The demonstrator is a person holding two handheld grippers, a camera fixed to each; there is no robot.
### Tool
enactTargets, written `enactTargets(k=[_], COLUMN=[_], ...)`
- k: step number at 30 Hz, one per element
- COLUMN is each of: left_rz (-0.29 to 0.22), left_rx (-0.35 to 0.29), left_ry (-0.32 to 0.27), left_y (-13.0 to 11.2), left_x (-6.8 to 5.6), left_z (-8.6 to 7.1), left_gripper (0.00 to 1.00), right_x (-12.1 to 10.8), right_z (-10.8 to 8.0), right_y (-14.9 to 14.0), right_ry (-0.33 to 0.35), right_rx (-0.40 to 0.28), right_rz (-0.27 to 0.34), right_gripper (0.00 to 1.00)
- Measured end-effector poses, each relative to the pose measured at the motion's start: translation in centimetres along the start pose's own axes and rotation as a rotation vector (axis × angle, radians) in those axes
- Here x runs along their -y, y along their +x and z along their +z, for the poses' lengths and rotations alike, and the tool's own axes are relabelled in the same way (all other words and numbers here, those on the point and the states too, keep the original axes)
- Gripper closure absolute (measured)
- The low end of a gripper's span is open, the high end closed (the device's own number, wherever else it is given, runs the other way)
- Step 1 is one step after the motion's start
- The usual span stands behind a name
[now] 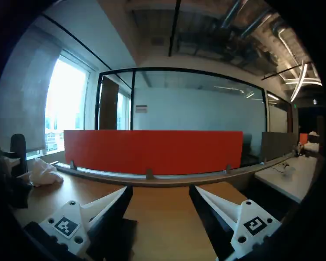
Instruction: Fold towel
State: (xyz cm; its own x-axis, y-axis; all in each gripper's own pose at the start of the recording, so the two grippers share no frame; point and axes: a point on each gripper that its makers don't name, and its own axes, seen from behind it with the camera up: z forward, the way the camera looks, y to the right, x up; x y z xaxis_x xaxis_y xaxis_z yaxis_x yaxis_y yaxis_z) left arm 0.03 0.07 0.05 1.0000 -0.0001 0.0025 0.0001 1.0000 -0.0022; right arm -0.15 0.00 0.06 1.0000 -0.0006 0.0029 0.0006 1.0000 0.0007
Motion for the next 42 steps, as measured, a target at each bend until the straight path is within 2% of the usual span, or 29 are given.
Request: enactTargets(k=[5,11,14,20,24,33,38,42], left_rz=[0.006,0.044,0.049,0.089,0.095,0.129,0.146,0.147], left_rx=[0.021,0.047,0.067,0.115,0.148,0.199,0.223,0.245], left_ry=[-0.028,-0.067,-0.1,-0.171,-0.223,-0.317,-0.35,-0.371], left_y=[0.1,0.1,-0.2,-1.3,-2.4,-4.0,-5.3,-6.7], left_x=[-0.5,-0.9,-1.6,-2.8,-3.7,-5.5,-6.4,-7.0], left_z=[0.2,0.2,0.1,0.0,-0.2,-0.4,-0.4,-0.3], left_gripper=[0.04,0.04,0.04,0.04,0.04,0.03,0.04,0.04], right_x=[0.2,1.2,2.1,4.3,5.8,7.7,8.7,9.4], right_z=[0.1,-0.1,-0.1,-0.6,-1.3,-2.2,-2.5,-2.7], right_y=[-0.4,-0.8,-0.9,-2.2,-3.2,-5.0,-6.0,-8.0], right_ry=[0.015,0.077,0.123,0.255,0.345,0.466,0.506,0.525], right_rx=[0.021,0.056,0.075,0.132,0.181,0.267,0.295,0.339], right_rz=[-0.014,-0.061,-0.092,-0.175,-0.207,-0.241,-0.25,-0.254], right_gripper=[0.0,0.0,0.0,0.0,0.0,0.0,0.0,0.0])
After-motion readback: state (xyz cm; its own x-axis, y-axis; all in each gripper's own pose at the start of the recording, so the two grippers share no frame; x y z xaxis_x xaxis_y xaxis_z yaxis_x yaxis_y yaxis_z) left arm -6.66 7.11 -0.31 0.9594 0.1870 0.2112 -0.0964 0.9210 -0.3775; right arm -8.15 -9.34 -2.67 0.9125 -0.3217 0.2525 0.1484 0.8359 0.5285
